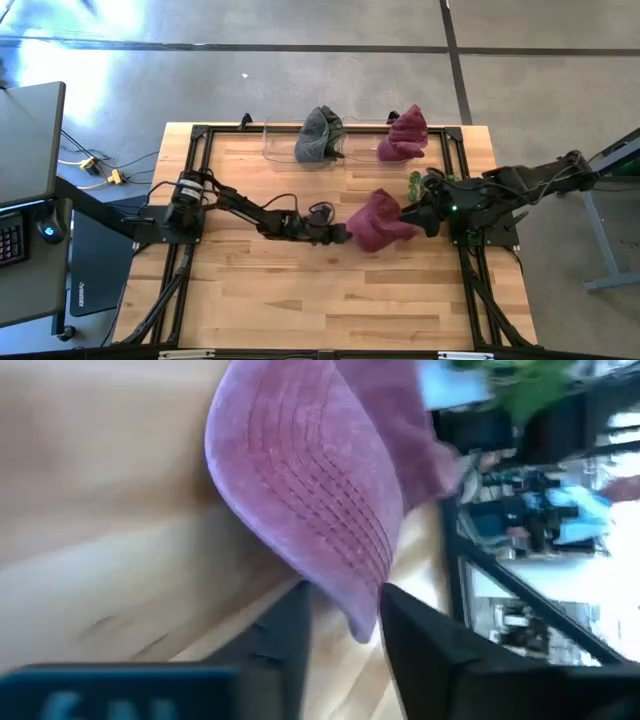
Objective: Pick & Place hat
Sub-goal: Put the red cap into the right transparent bin
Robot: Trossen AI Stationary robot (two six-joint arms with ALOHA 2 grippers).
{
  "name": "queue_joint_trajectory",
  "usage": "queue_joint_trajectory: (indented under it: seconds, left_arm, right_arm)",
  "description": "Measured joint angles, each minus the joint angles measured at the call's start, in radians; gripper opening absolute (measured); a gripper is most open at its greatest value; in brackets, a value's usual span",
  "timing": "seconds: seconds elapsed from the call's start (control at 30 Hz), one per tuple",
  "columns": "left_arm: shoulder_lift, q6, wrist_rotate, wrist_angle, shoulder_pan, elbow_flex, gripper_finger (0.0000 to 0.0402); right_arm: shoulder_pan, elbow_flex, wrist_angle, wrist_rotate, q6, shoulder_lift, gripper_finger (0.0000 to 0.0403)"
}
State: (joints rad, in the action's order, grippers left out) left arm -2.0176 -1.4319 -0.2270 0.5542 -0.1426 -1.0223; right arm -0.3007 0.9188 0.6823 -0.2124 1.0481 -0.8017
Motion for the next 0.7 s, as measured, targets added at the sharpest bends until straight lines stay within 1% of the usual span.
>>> queue_joint_trajectory:
  seconds: [0.13,0.2,0.23,0.3,0.47,0.53,0.63,0.7]
  left_arm:
    - [-0.005,0.115,-0.001,-0.006,0.035,-0.043,0.0029]
    - [-0.004,0.140,-0.003,-0.003,0.052,-0.071,0.0008]
    - [-0.004,0.144,0.000,0.000,0.059,-0.084,0.0010]
    - [-0.003,0.145,0.041,-0.003,0.072,-0.105,0.0025]
    - [-0.003,0.173,0.328,-0.006,0.108,-0.128,0.0079]
    - [-0.003,0.168,0.415,-0.009,0.105,-0.133,0.0105]
    - [-0.002,0.079,0.523,-0.063,0.085,-0.154,0.0147]
    - [-0.002,0.008,0.548,-0.130,0.069,-0.170,0.0176]
  right_arm:
    - [-0.012,0.000,-0.001,-0.020,0.002,0.003,0.0199]
    - [-0.017,0.000,-0.001,-0.021,0.008,0.002,0.0200]
    - [-0.017,0.000,-0.002,-0.020,0.009,0.001,0.0200]
    - [-0.017,0.000,-0.001,-0.013,0.017,-0.002,0.0199]
    - [-0.021,-0.001,-0.002,0.003,0.025,-0.005,0.0199]
    - [-0.029,-0.001,-0.002,-0.005,0.025,-0.005,0.0199]
    - [-0.038,-0.001,-0.002,-0.028,0.020,-0.005,0.0199]
    - [-0.042,-0.001,-0.002,-0.043,0.018,-0.005,0.0199]
